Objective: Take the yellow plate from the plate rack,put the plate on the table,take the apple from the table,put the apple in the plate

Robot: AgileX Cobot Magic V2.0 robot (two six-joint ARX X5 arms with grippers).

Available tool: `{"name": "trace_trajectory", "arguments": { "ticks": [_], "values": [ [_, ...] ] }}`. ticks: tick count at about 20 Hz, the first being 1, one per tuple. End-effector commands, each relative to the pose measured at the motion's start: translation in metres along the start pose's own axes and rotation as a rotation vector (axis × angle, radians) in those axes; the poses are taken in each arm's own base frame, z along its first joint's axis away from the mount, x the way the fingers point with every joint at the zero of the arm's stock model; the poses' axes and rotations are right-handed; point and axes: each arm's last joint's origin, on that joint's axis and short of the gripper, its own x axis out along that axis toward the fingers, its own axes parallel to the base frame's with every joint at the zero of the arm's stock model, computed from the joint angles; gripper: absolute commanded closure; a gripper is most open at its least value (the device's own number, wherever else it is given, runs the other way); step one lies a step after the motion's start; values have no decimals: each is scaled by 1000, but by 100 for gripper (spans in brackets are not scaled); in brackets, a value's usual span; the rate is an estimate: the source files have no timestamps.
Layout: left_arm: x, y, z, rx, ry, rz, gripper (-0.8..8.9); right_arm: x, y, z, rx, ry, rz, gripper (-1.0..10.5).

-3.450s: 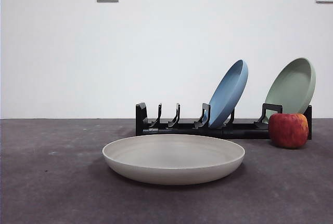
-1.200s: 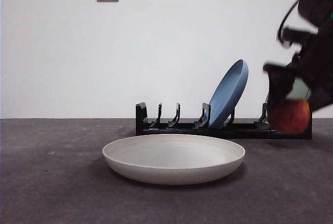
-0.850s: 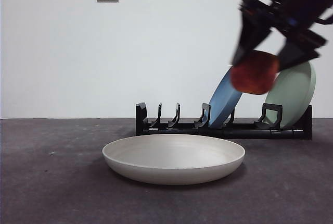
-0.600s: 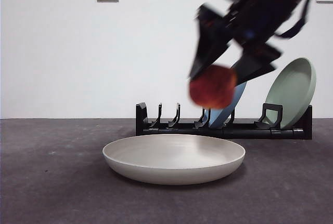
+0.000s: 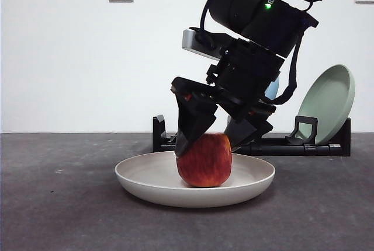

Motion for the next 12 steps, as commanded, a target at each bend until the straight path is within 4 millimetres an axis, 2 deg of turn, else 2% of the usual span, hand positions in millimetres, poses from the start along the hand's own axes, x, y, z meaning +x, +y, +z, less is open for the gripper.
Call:
{"name": "trace_trajectory", "arguments": {
  "ticks": [1, 3, 5, 7, 12],
  "values": [
    [0, 0, -1, -4, 6, 2, 527, 5, 0, -4, 4, 23, 3, 878],
    [0, 0, -2, -1, 14, 3, 527, 5, 0, -5, 6, 33, 2, 732],
    [0, 0, -3, 1, 20, 4, 526, 5, -1, -6, 11, 45, -1, 523],
    [0, 0, -3, 3, 28, 5, 527, 5, -1, -6, 19, 45, -2, 384],
    [0, 0, -6, 10, 52, 8, 527, -1, 0, -3, 16, 23, -2, 373]
  ]
}}
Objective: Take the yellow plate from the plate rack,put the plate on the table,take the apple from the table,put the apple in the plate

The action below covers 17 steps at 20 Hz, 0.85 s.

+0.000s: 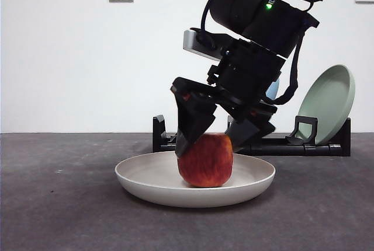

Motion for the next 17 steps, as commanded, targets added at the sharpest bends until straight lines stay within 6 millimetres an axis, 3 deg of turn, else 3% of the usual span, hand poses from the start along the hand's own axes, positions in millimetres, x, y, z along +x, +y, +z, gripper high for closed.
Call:
{"name": "trace_trajectory", "arguments": {
  "ticks": [1, 6, 10, 17],
  "values": [
    [0, 0, -2, -1, 17, 3, 527, -4, 0, 0, 13, -2, -2, 373],
    [0, 0, -7, -6, 60, 7, 527, -32, 4, 9, 4, -80, -2, 373],
    [0, 1, -9, 1, 85, 10, 527, -65, 8, 10, 1, -110, 0, 375],
    [-1, 2, -16, 21, 154, 19, 531, -141, 19, -23, 15, 6, 14, 380]
  ]
}}
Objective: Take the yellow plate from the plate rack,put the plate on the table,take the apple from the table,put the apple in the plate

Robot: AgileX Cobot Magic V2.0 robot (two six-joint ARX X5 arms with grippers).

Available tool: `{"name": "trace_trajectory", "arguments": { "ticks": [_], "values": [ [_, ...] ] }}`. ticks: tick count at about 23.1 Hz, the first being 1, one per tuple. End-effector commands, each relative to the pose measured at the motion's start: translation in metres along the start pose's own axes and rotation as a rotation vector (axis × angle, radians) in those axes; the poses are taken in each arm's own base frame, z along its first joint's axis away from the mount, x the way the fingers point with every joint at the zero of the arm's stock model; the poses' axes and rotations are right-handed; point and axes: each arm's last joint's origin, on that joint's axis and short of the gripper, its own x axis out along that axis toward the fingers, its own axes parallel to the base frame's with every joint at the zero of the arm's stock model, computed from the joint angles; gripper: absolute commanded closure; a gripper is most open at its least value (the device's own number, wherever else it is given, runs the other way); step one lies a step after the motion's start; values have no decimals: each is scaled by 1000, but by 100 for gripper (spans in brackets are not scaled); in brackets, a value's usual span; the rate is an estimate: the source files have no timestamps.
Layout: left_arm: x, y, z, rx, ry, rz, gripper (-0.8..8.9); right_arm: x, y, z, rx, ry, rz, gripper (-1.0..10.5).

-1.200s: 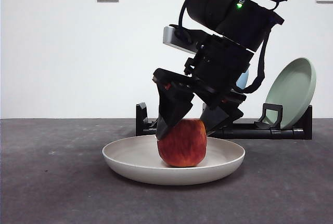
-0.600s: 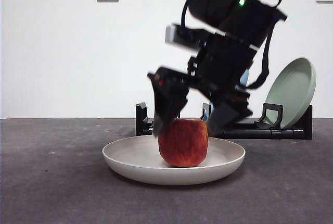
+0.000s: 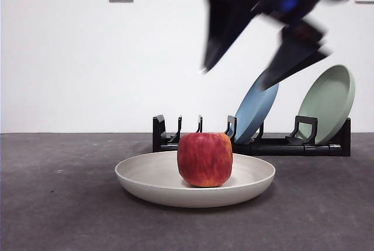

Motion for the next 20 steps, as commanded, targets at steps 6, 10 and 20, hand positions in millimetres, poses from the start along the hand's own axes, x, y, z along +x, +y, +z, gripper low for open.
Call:
{"name": "trace_trajectory", "arguments": {
  "ticks": [6, 10, 20],
  "values": [
    [0, -1, -8, 12, 76, -36, 533, -82, 13, -52, 35, 148, 33, 385],
    [0, -2, -10, 15, 109, -98, 536, -110, 17, -72, 69, 139, 84, 443],
    [-1, -2, -14, 25, 155, -111, 822, -143, 21, -93, 66, 17, 139, 955]
  ]
}}
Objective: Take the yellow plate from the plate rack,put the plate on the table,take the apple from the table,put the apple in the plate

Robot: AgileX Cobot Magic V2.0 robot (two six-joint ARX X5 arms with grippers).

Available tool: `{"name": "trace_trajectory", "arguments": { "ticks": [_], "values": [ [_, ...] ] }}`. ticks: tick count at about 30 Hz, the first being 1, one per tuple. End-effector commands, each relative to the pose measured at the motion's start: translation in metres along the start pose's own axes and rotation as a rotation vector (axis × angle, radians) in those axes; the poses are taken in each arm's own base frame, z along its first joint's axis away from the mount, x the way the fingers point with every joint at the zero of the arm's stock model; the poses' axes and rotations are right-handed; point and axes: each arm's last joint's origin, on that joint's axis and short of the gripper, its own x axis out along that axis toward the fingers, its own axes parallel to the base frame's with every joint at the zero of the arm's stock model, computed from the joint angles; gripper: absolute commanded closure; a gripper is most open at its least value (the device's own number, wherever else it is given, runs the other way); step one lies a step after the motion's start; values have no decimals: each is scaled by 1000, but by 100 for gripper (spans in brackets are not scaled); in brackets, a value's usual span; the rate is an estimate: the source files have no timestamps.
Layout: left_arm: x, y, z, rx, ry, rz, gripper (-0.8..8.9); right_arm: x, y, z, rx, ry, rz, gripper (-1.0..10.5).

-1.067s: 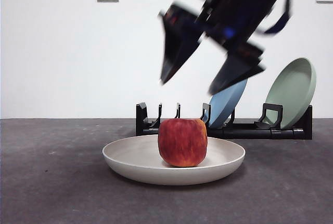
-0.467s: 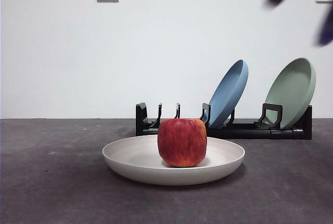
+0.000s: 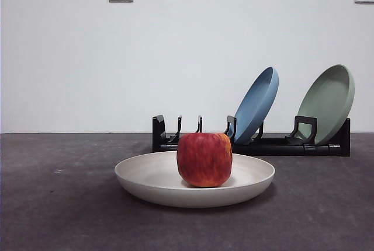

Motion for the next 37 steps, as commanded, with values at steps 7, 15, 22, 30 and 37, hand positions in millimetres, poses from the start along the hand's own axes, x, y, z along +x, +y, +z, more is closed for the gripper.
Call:
{"name": "trace_trajectory", "arguments": {
  "ticks": [7, 15, 22, 30, 37],
  "values": [
    [1, 0, 0, -5, -1, 4, 817, -3, 1, -2, 33, -19, 8, 946],
    [1, 0, 0, -4, -1, 4, 817, -3, 1, -2, 31, -20, 4, 946],
    [1, 0, 0, -4, -1, 4, 817, -3, 1, -2, 31, -20, 4, 946],
    [-4, 12, 5, -30, -82, 123, 817, -3, 1, -2, 31, -20, 4, 946],
    [-35, 55, 20, -68, -455, 332, 817, -3, 1, -2, 31, -20, 4, 946]
  ]
}}
